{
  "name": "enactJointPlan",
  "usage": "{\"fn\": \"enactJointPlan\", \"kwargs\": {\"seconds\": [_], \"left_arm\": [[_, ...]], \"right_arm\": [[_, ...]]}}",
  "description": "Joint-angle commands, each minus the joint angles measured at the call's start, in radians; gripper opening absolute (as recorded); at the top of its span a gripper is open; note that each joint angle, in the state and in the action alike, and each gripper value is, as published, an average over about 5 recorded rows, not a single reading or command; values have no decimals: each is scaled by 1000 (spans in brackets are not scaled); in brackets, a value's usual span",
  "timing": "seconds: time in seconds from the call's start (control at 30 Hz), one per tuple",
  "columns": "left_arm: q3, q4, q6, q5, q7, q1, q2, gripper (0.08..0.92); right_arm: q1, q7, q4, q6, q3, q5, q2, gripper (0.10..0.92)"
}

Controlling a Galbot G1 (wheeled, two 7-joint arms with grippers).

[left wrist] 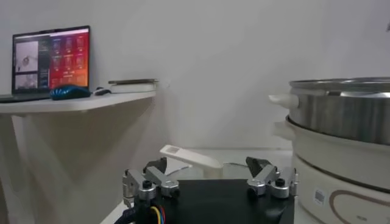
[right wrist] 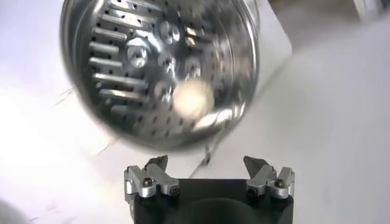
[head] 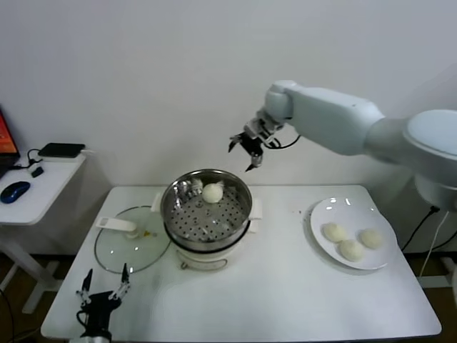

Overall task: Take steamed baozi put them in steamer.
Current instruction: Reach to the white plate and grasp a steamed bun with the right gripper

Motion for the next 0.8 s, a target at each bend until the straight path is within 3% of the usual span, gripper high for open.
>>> {"fn": "enactJointPlan", "kwargs": {"seconds": [0.03, 0.37, 0.8], "left_arm": [[-1, 2, 1, 0, 0, -1, 4, 823], [-11, 12, -6, 3, 0, 2, 6, 823], [-13, 36, -22, 23, -2, 0, 2, 823]], "right_arm": [[90, -25, 162, -271, -185, 160, -272, 823], [-108, -36, 134, -222, -110, -20, -417, 823], [-354, 8, 68, -205, 91, -128, -436, 823]]}}
